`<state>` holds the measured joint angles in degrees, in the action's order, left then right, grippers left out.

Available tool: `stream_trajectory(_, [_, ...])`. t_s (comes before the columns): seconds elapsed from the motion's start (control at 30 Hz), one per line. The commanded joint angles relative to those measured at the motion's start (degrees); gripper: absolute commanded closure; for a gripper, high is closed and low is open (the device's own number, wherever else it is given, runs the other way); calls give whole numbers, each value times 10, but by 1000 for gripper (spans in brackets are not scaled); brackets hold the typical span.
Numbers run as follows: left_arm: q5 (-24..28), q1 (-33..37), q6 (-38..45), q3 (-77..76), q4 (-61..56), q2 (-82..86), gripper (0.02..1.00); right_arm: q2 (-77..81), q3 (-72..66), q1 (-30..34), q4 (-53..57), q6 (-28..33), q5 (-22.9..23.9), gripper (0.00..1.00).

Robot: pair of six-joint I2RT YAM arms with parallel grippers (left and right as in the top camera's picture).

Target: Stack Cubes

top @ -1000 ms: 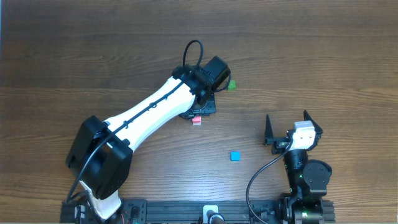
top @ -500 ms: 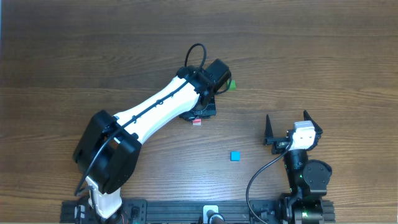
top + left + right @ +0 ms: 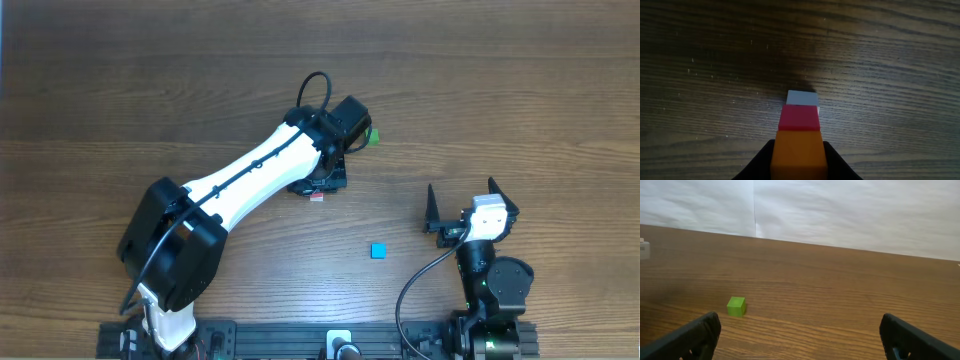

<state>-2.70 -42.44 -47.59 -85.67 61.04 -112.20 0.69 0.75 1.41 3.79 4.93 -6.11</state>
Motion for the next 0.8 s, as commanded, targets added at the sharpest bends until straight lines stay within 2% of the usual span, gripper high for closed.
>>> stream_trajectory(0.03, [7, -2, 9, -6, 1, -4, 976, -4, -5, 2, -1, 3, 0, 9])
stream_trajectory(0.8, [5, -2, 9, -6, 0, -11, 958, -4, -5, 2, -1, 3, 0, 9])
